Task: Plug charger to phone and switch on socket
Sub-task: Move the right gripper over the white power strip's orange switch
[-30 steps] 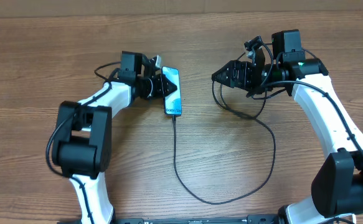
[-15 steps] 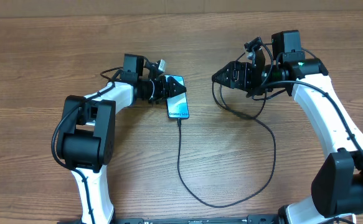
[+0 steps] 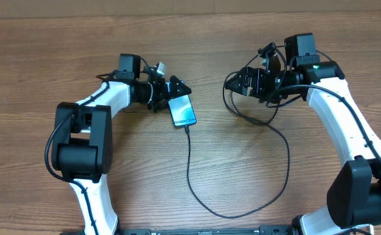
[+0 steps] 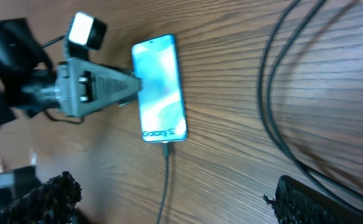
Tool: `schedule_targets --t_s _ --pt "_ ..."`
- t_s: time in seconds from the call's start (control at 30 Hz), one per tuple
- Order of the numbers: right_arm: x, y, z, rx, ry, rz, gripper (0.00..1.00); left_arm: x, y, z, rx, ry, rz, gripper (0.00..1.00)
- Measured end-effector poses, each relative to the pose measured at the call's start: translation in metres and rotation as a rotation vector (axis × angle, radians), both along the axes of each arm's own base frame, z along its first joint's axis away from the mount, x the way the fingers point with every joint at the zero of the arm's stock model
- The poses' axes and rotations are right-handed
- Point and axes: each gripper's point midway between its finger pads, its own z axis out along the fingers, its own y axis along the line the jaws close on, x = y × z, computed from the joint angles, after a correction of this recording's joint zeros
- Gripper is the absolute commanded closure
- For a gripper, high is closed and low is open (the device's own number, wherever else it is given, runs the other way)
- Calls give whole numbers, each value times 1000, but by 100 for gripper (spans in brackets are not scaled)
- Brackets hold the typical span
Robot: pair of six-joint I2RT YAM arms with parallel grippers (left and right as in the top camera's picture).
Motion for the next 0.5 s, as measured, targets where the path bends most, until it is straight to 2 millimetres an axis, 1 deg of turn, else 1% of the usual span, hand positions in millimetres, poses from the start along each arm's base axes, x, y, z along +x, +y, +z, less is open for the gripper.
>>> schedule_targets --t_s 0.13,0.3,0.4,0.5 --pt "0 -4 4 -23 -18 -11 0 -2 9 -2 51 53 24 0" --pt "0 -7 10 -38 -39 -19 0 -4 24 -4 180 128 62 0" --pt "-1 -11 8 -65 -35 -31 0 -4 38 -6 282 160 88 0" --pt "-1 -19 4 -109 -26 -55 0 -4 52 -8 379 191 107 0"
